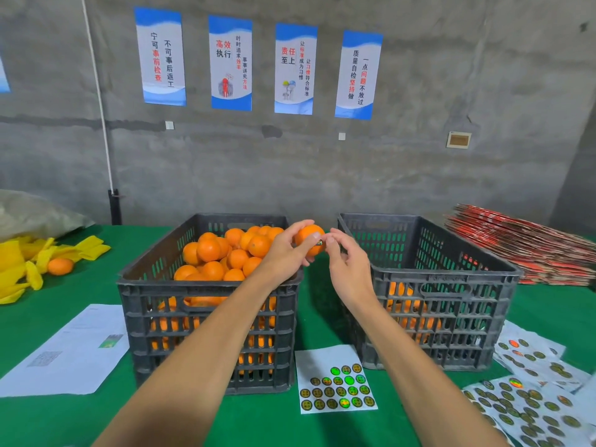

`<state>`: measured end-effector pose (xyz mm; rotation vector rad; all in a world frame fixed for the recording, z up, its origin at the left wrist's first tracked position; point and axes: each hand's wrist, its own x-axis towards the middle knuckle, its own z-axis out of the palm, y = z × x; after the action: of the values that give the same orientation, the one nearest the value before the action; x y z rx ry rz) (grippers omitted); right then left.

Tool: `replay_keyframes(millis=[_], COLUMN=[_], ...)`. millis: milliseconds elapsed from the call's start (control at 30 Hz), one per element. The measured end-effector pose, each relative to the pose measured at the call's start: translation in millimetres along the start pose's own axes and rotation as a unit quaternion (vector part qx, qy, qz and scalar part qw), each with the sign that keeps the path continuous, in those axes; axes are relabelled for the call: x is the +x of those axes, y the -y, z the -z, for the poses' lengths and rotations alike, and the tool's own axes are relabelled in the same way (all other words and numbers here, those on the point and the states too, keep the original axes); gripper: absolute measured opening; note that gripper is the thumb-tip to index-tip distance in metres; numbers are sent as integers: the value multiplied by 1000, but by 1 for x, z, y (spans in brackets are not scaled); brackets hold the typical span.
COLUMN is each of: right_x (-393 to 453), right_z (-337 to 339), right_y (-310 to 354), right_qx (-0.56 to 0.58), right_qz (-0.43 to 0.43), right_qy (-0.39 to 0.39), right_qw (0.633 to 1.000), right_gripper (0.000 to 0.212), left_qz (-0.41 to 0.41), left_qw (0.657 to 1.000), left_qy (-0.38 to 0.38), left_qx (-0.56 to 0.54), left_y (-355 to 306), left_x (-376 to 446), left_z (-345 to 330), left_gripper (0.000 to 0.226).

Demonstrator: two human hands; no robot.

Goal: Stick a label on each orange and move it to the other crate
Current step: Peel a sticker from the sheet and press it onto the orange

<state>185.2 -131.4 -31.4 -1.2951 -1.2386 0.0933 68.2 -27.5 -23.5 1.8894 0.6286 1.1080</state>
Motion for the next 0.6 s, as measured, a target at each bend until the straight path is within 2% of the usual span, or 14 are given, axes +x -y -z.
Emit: replay_keyframes(millis=[133,200,300,400,600], right_x=[1,3,6,8,13], right_z=[-6,-8,-9,-8,2], right_y=[-3,0,3,5,3], right_qx=[35,52,77,183,281], right_qz=[-19,-33,-45,-103,-155], right_qy=[-26,-12,23,34,40], right_qw=[999,998,996,977,946], right_gripper=[35,44,41,38,33], left_qz=[14,17,20,23,37], left_qw=[1000,1000,1000,999,993], left_qy=[2,2,13,22,53], left_qx=[-13,-8,-6,-28,-98], left_y=[0,-1,-4,-6,-9], left_x=[1,0,-1,-1,-3], left_z=[-1,0,0,0,3], left_gripper=[44,33,17,20,30])
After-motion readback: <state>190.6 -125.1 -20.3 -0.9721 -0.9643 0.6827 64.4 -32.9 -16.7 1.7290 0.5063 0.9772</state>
